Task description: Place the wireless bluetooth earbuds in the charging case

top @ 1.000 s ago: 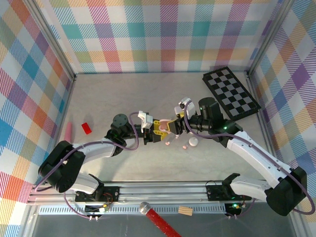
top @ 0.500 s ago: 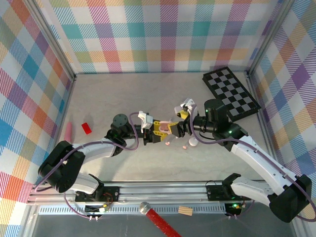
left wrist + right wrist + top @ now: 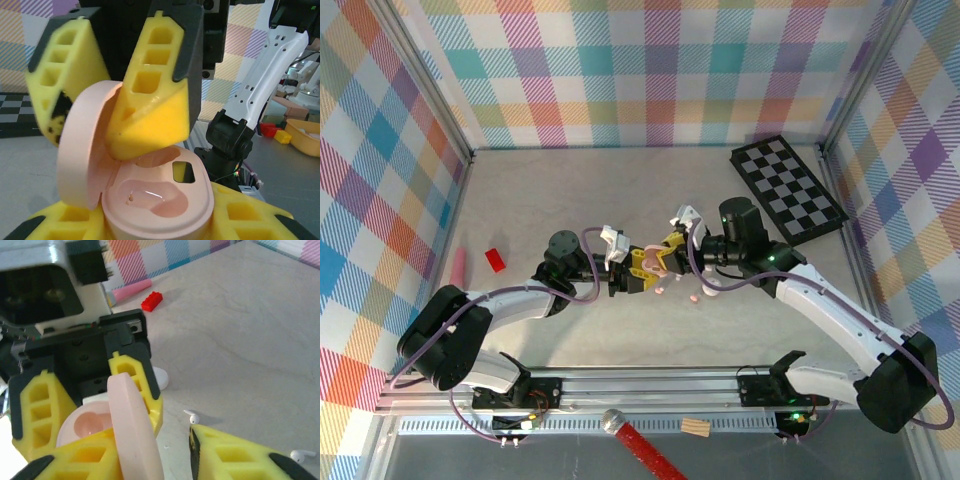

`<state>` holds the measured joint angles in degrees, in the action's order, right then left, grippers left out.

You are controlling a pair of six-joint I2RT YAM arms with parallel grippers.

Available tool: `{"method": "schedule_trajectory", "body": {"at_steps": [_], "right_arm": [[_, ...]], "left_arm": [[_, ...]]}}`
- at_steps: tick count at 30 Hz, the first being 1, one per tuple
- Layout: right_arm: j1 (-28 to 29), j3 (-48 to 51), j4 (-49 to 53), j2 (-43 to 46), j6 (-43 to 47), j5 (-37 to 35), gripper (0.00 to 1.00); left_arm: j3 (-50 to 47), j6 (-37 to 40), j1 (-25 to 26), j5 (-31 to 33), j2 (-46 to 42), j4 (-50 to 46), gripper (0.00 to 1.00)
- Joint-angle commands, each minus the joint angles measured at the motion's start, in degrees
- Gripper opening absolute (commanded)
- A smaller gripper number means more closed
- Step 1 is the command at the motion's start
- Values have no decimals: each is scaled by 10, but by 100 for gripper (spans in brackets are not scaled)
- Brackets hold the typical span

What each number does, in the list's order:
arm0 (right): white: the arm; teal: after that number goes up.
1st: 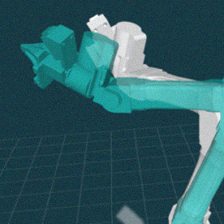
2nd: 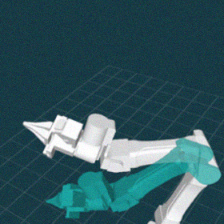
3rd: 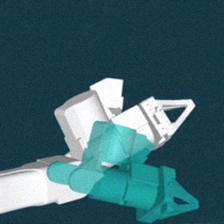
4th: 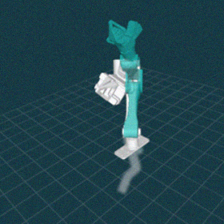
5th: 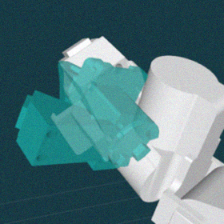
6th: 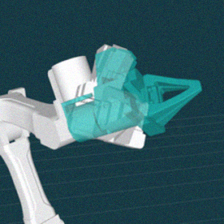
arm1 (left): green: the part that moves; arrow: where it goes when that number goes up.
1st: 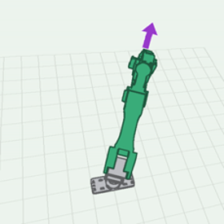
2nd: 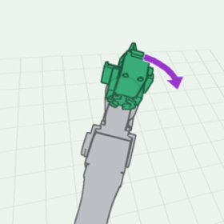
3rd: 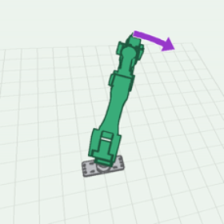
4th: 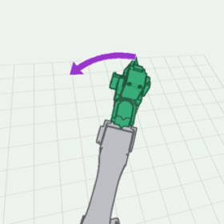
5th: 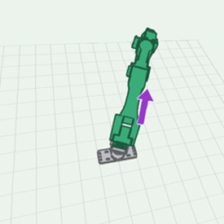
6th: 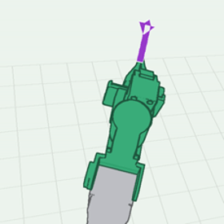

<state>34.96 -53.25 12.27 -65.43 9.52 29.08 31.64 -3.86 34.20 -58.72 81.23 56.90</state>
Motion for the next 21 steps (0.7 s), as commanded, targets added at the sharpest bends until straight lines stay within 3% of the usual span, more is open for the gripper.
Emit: {"method": "schedule_trajectory", "body": {"at_steps": [1,6,8,10,13,21], "right_arm": [[5,-16,-12,5,15,25,20],[4,-15,-12,10,20,31,0],[5,-16,-10,11,20,30,0],[7,-15,-15,15,19,14,0],[11,-10,-26,23,19,-12,0],[25,19,-77,47,44,-67,0]], "left_arm": [[9,-6,-4,-24,-11,19,28],[9,-6,-4,-20,-9,20,29],[10,-7,-4,-12,-6,21,33],[8,-8,-4,0,-5,24,47],[3,-8,-4,20,-4,27,59],[7,-40,-4,33,6,43,64]]}}
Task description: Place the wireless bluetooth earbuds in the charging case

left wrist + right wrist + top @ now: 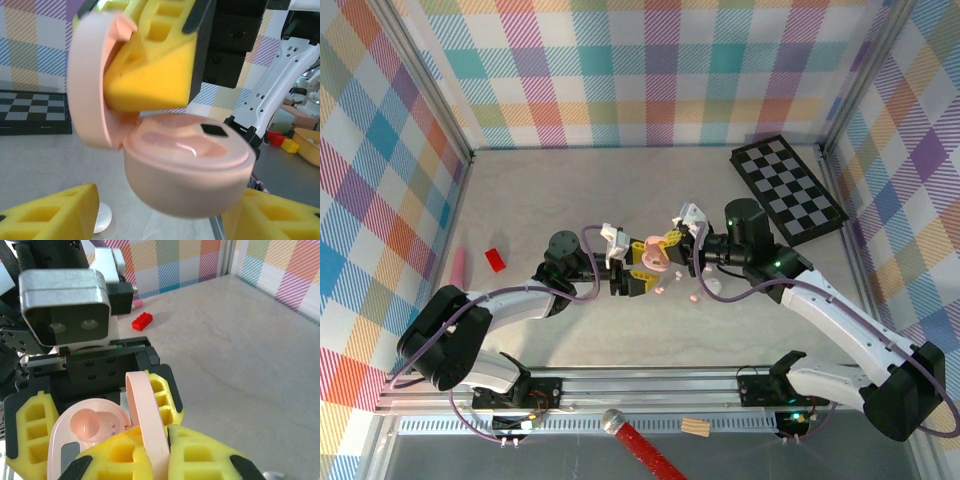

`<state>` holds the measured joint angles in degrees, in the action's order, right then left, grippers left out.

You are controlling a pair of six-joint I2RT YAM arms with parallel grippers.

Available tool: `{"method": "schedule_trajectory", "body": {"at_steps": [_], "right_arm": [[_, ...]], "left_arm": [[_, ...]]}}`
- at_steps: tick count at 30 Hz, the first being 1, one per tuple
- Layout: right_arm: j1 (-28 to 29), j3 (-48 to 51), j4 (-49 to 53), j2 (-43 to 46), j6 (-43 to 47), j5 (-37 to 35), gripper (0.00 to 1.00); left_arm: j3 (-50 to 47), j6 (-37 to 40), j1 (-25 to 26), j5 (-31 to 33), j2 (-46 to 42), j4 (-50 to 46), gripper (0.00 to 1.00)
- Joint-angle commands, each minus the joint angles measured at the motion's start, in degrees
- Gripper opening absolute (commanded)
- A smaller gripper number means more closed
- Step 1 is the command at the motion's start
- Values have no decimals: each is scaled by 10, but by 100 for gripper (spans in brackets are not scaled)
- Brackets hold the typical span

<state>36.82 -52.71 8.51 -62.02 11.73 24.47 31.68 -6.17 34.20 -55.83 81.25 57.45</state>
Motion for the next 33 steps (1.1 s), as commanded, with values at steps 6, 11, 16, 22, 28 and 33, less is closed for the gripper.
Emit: {"method": "schedule_trajectory", "body": {"at_steps": [6,11,16,22,28,33], "right_arm": [[12,18,-42,12,37,-49,0],[13,17,-38,5,41,-55,0],[14,15,-30,2,45,-55,0],[14,13,-23,0,48,-58,0],[14,9,-17,-8,45,-61,0],[14,6,-19,-6,43,-59,0]], "left_arm": [[10,-48,-4,-1,23,83,64],[12,-91,-4,-9,49,154,62],[19,-109,-4,-10,68,185,59],[26,-107,-4,-12,69,183,58],[26,-104,-4,-15,72,184,53],[24,-100,-4,-18,73,184,44]]}}
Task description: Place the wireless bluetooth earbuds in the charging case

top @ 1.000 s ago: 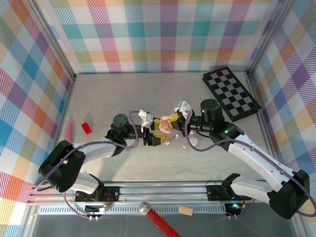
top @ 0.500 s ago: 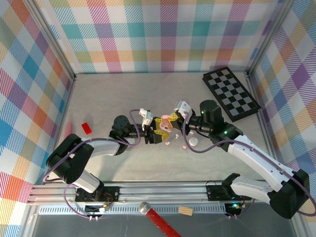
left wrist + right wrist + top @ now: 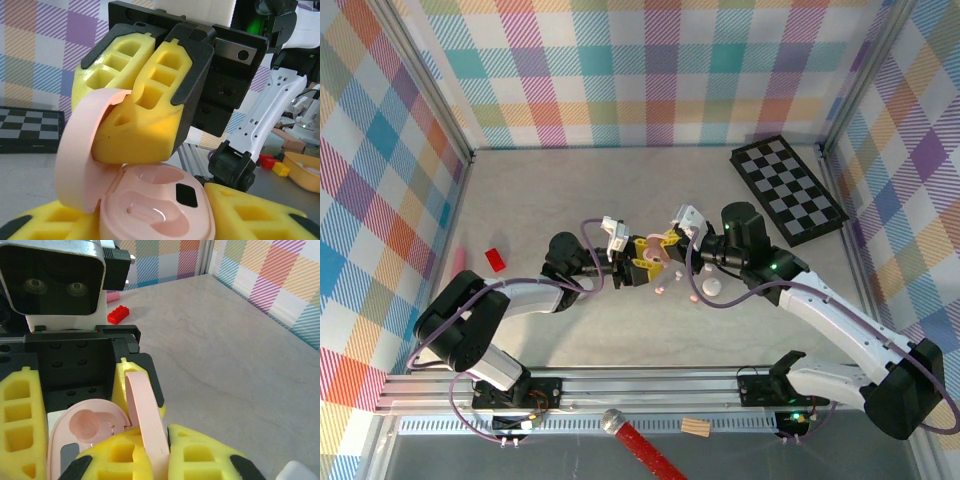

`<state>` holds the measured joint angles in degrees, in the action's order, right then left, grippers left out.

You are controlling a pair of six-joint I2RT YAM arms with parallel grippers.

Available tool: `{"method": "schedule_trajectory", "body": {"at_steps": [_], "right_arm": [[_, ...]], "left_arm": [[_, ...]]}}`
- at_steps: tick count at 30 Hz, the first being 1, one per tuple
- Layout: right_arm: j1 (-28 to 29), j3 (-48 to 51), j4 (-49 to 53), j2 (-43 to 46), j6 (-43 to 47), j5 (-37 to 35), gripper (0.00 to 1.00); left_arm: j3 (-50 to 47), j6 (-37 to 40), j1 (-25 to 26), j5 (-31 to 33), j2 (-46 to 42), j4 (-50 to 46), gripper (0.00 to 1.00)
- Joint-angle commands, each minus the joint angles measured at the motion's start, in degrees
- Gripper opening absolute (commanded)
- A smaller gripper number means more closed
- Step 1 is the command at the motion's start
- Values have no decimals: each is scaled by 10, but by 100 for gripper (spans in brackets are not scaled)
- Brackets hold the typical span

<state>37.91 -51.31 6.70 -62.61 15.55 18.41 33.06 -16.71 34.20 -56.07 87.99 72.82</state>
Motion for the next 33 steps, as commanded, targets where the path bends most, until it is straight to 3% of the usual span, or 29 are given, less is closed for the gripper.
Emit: {"method": "schedule_trajectory", "body": {"at_steps": [1,4,7,17,29,33], "right_arm": [[3,-8,-2,-1,4,1,0],[3,-9,-2,0,-2,1,0],[3,-11,-2,0,-8,-1,0],[3,-16,4,-8,-25,-9,0],[3,-27,15,-18,-28,-6,0],[3,-24,12,-16,-27,-2,0]], "left_arm": [[10,7,-4,-16,5,31,43],[8,12,-4,-17,5,32,45],[4,17,-4,-16,1,31,55],[-11,43,-4,-20,-10,31,59],[-10,50,-4,-22,-6,29,44],[-10,50,-4,-19,-7,29,43]]}}
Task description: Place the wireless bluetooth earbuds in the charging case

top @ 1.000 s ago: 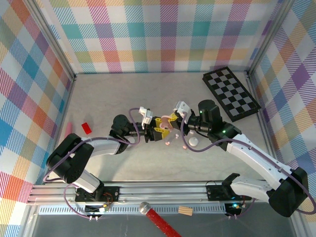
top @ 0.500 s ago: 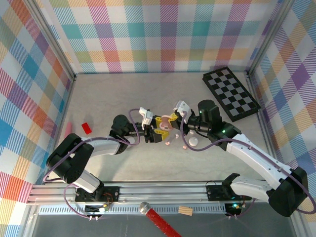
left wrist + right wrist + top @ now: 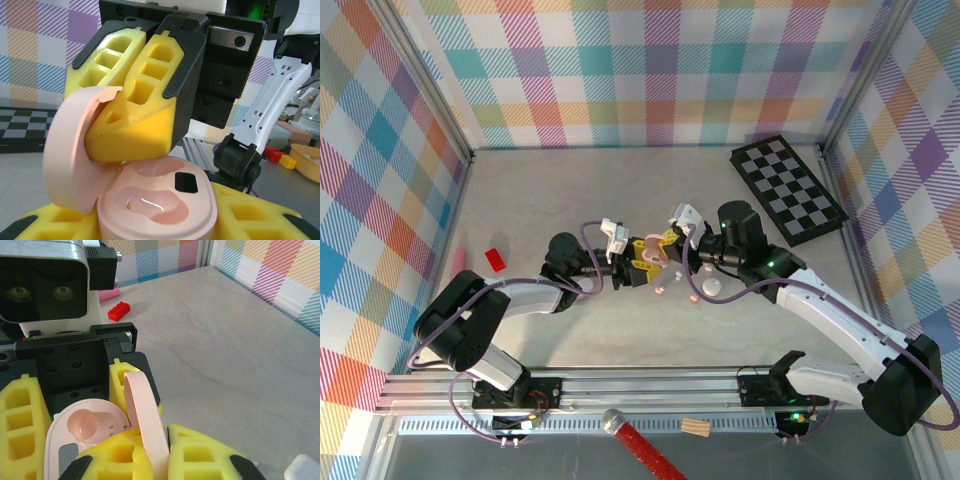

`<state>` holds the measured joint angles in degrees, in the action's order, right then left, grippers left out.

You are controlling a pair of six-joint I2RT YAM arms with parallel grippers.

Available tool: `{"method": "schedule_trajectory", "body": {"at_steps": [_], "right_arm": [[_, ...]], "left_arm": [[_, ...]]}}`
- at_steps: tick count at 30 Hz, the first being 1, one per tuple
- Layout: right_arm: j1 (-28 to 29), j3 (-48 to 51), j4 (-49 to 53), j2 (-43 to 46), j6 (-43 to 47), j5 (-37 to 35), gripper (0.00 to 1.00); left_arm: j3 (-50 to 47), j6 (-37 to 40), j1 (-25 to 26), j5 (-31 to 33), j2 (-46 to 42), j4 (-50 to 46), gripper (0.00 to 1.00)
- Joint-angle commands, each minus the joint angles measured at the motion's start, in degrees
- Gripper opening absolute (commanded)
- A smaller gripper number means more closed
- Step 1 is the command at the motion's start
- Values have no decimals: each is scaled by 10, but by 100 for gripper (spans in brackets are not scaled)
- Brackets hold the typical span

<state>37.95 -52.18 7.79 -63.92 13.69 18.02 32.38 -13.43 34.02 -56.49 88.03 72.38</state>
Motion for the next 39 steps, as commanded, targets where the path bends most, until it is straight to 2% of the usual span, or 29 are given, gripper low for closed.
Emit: {"method": "schedule_trajectory", "body": {"at_steps": [1,4,5,7,10,13,18,20,26,30,34,39], "right_arm": [[3,-15,2,-2,-8,2,0],[3,-14,0,1,-11,0,0],[3,-13,-3,3,-14,-3,3],[3,-8,-12,11,-20,-4,16],[3,-3,-17,26,-27,-4,44],[3,3,-18,48,-38,-4,58],[2,31,-29,102,-55,6,73],[-2,52,-38,132,-73,-3,74],[-50,163,-71,221,-202,-45,76],[-53,217,-65,249,-266,-87,75],[-54,230,-18,209,-331,-147,74],[-52,210,29,103,-386,-134,70]], "left_arm": [[-3,17,-2,-15,-7,33,42],[-4,18,-2,-13,-6,34,38],[-5,18,-2,-13,-6,34,38],[-7,21,-2,-8,-7,34,37],[-12,28,-3,2,-12,34,37],[-18,33,-6,12,-20,33,37],[-32,38,-19,23,-30,33,38],[-40,43,-25,29,-38,33,37],[-60,58,-46,42,-71,31,38],[-68,69,-54,51,-93,18,37],[-71,74,-55,60,-113,5,38],[-71,77,-55,65,-130,-12,38]]}}
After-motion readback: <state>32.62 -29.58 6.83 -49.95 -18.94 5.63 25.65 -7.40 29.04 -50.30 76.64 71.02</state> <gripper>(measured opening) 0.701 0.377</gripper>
